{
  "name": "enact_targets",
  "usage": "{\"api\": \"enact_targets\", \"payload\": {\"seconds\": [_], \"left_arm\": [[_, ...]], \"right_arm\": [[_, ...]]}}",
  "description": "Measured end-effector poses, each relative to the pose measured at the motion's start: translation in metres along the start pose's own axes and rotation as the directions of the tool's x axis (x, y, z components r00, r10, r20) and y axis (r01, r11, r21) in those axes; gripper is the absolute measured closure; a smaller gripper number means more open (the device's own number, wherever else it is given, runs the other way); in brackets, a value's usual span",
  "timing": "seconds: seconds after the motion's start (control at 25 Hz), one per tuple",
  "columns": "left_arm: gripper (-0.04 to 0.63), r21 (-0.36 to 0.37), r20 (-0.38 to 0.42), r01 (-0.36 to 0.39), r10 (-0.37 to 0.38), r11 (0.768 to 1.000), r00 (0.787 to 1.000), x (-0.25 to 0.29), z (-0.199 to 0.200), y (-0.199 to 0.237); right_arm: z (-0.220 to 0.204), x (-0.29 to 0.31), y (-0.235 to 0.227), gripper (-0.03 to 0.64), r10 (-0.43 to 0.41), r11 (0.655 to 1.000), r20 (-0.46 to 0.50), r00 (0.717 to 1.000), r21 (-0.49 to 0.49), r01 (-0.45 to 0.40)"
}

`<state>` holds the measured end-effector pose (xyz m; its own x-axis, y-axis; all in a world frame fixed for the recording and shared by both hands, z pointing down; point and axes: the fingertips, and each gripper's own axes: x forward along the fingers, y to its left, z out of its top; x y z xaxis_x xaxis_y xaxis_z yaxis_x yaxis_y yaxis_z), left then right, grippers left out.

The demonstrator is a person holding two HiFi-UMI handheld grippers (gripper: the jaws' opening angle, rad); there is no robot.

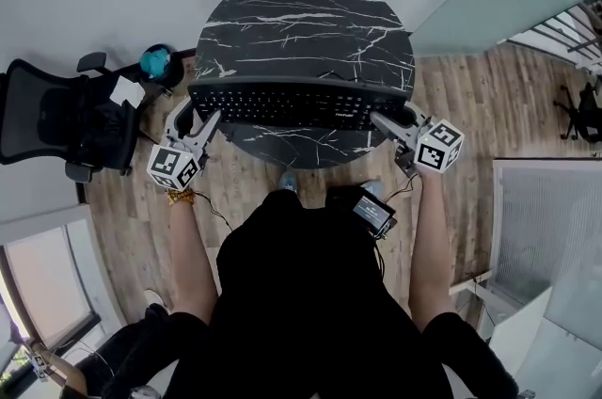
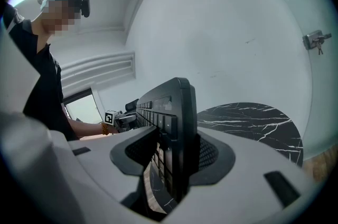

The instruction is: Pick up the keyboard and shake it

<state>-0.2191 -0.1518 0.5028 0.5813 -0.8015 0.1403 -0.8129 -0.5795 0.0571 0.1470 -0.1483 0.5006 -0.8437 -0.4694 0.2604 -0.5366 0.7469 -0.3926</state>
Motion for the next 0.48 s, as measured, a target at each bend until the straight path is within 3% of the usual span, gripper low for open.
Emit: {"api": "enact_targets", "payload": {"seconds": [0.48], "left_arm": [[0.333,-0.05,-0.088,-0.012,0.007,0.999,0.996,-0.009,-0.04,-0.009]], "right_arm": [[-0.054,0.004,-0.01,0.431,-0.011,0.988,-0.05,0.999,0.152,0.018]]}}
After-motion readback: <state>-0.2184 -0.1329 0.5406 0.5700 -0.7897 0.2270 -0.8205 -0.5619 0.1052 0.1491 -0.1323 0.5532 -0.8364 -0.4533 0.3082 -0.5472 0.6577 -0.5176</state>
